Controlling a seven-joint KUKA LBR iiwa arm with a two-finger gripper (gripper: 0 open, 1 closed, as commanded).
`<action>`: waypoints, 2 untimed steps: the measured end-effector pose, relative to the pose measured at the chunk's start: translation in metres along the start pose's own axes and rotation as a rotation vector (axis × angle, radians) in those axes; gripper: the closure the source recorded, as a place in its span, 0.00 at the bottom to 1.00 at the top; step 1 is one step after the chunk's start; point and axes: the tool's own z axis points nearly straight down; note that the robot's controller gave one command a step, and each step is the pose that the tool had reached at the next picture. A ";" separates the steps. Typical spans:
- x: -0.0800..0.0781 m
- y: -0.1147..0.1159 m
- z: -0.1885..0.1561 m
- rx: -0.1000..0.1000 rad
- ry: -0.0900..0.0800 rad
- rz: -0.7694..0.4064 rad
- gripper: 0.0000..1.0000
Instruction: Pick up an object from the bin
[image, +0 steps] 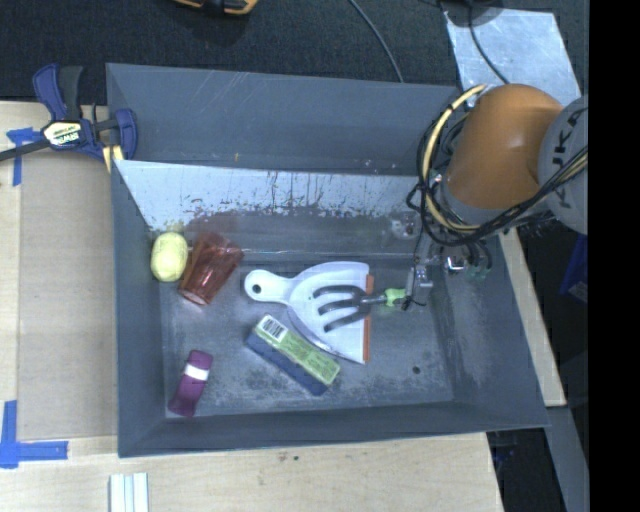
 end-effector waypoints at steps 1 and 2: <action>0.000 0.000 0.000 0.000 0.000 0.000 0.00; -0.003 0.000 0.010 0.001 -0.008 0.033 0.00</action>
Offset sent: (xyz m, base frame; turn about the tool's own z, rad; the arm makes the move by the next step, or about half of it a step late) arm 0.0079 0.0094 -0.0811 0.1548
